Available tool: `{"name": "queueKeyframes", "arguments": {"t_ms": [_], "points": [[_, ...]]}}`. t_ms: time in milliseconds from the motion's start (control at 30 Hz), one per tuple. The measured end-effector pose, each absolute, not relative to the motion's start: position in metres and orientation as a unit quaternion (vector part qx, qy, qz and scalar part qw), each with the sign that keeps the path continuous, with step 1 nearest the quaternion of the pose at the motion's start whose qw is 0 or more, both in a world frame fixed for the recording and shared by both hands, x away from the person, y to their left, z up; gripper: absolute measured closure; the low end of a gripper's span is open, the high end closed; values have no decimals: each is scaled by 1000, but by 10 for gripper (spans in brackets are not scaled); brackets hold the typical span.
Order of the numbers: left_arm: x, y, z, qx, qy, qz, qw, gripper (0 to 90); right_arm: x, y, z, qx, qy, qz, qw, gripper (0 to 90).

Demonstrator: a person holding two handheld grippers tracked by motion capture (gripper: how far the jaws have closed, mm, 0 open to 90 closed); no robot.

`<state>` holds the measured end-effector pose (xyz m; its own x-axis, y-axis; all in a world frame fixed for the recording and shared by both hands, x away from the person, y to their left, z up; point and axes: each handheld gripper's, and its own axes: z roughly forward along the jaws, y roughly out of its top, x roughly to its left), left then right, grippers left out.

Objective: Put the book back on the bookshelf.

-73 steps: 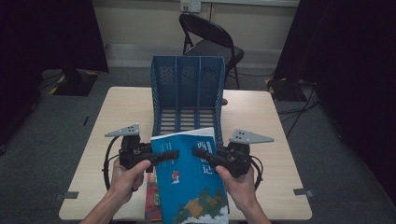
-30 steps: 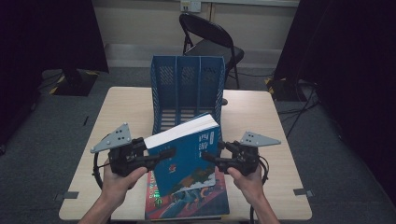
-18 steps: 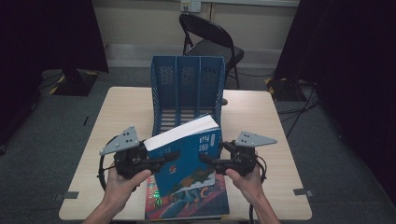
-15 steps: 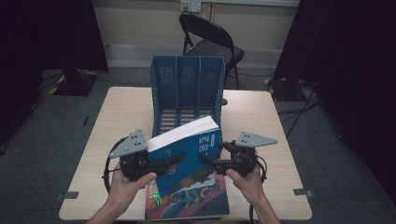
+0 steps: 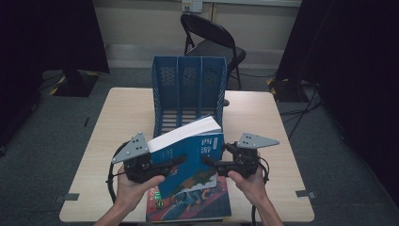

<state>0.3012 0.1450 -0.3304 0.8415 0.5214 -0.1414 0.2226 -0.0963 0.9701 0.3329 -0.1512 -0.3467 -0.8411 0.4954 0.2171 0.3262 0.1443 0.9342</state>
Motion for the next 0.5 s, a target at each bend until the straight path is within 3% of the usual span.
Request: {"name": "queueKeyframes", "arguments": {"t_ms": [333,500], "points": [[307,143,-330,731,271,132,613,594,338,-144,-347,290,755,581,85,321],[315,147,-330,731,273,112,616,599,341,-143,-348,295,754,581,82,324]]}}
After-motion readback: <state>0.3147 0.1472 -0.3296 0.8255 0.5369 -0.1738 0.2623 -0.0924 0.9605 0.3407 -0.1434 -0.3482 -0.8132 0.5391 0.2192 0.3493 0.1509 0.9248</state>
